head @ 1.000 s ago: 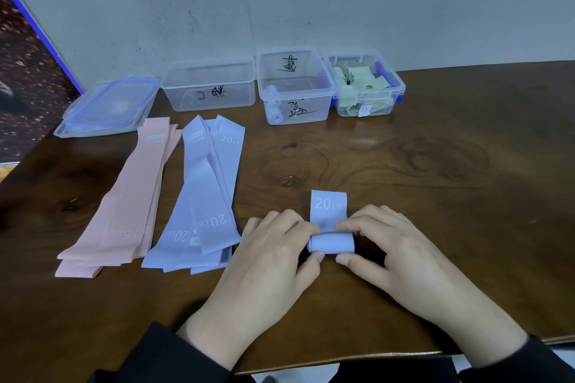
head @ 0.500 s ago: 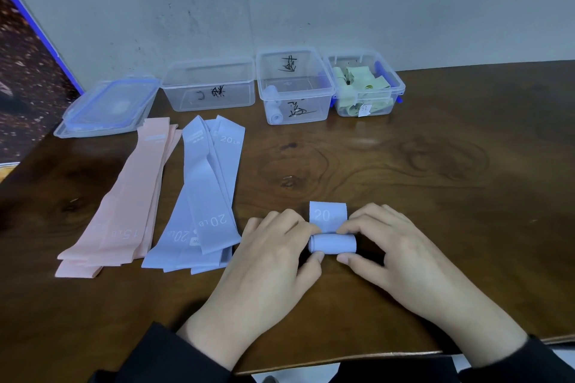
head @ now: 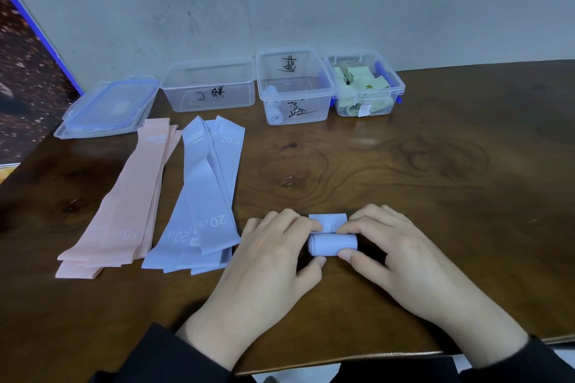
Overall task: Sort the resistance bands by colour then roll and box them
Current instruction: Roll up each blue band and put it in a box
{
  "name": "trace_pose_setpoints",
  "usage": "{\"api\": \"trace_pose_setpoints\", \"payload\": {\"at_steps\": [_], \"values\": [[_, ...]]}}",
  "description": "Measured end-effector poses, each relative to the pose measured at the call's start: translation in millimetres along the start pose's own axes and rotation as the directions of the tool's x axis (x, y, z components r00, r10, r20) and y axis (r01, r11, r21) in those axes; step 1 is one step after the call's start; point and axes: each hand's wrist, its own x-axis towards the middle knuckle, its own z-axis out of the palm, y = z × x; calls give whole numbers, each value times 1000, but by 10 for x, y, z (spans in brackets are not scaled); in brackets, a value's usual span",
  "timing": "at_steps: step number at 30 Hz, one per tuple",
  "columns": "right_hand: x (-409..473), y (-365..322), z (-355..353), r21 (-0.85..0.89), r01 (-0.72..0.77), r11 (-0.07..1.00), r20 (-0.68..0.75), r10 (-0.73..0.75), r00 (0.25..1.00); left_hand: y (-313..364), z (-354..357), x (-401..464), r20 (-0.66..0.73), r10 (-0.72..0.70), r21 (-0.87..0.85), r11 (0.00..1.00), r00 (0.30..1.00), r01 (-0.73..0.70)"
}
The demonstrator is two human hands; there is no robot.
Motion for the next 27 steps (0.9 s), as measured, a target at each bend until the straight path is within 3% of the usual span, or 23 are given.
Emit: {"api": "trace_pose_setpoints", "payload": {"at_steps": [21, 27], "values": [[11, 4, 4, -41, 35, 999, -27, -36, 999, 20, -4, -4, -21, 14, 47, 999, 1000, -13], [105, 13, -96, -81, 81, 993, 31, -78, 996, 28, -2, 2, -39, 34, 67, 997, 999, -31]]}}
